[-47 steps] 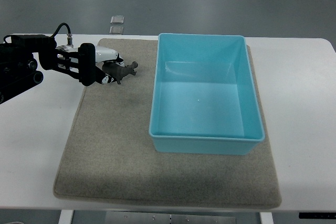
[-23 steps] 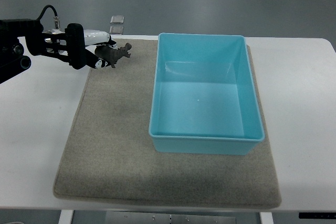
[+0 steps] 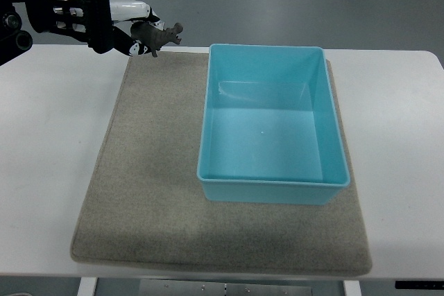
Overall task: Place brown hippo in blue box with left hand
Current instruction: 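Lift the hippo and carry it over the blue box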
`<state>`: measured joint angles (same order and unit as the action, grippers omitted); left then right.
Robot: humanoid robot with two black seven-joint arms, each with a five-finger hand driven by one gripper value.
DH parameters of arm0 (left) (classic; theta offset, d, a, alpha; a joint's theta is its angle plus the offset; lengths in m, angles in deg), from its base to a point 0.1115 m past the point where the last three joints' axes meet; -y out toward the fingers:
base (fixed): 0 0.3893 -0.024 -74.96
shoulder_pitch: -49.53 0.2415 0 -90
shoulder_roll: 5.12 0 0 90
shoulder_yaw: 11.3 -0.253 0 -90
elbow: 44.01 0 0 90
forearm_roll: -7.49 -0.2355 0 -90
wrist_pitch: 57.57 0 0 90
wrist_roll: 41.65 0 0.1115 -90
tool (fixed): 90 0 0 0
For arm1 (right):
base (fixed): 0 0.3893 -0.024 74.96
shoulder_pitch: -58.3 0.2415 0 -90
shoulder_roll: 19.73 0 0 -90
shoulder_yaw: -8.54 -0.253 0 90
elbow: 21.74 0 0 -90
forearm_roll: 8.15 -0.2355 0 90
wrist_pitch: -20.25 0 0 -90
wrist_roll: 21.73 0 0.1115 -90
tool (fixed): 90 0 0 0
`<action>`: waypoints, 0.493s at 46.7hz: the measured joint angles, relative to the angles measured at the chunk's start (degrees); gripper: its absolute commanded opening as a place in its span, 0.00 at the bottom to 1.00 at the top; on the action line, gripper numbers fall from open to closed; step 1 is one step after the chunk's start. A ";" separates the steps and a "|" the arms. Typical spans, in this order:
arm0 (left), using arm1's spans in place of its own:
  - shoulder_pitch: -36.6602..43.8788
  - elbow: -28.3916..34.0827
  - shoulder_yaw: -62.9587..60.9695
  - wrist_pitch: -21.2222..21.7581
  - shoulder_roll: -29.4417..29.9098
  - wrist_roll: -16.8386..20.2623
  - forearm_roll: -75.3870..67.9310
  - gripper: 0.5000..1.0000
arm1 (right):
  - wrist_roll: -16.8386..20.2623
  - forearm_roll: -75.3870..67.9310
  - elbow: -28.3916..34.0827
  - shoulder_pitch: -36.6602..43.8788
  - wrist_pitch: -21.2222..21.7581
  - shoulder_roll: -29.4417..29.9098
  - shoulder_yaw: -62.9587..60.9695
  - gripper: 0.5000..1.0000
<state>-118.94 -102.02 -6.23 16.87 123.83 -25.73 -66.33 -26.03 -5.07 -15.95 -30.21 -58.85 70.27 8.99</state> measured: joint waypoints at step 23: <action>-4.63 0.80 -2.88 -1.76 -14.44 -0.86 0.15 0.22 | 0.00 0.00 0.00 0.00 0.00 0.00 0.00 0.87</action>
<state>-123.57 -101.22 -9.11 15.12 109.39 -26.59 -66.18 -26.03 -5.07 -15.94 -30.22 -58.85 70.27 8.99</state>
